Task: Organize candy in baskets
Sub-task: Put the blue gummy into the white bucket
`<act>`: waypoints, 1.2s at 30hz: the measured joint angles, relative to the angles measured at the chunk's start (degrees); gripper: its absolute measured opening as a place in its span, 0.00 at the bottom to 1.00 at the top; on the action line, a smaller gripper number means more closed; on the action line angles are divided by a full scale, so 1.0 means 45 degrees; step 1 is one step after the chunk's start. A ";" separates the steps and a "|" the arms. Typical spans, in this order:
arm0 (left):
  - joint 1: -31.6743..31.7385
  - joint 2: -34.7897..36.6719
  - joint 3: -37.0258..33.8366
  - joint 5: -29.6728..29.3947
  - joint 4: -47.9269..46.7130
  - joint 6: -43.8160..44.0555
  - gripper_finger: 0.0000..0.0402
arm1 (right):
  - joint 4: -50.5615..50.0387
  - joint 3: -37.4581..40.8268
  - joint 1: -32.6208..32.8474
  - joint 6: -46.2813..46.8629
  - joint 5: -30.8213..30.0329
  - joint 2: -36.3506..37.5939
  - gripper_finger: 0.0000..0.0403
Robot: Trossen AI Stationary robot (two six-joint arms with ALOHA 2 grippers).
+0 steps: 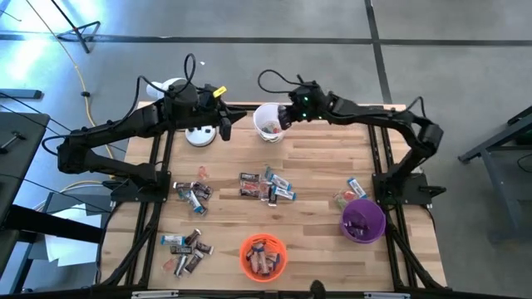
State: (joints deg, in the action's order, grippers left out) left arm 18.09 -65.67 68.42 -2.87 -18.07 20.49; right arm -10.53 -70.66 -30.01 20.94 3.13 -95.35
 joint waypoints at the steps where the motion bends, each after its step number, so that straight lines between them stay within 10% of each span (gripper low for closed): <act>1: 0.0000 0.0005 0.0005 0.0000 0.0063 0.0000 0.14 | -0.0214 -0.0335 -0.0002 -0.0289 0.0016 -0.0214 0.00; 20: 0.0106 0.0000 0.0001 -0.0233 0.0132 -0.0389 0.14 | -0.3661 -0.4092 0.0003 -0.5008 0.0361 -0.1867 0.41; 36: 0.0573 0.0000 0.0004 -0.0180 0.0093 -0.0374 0.14 | -0.5281 -0.4088 0.0032 -0.6157 0.0863 -0.1943 0.44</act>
State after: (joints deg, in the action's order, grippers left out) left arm 20.67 -65.67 68.44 -3.68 -17.65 18.81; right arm -34.29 -89.06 -29.87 -6.76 7.01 -104.09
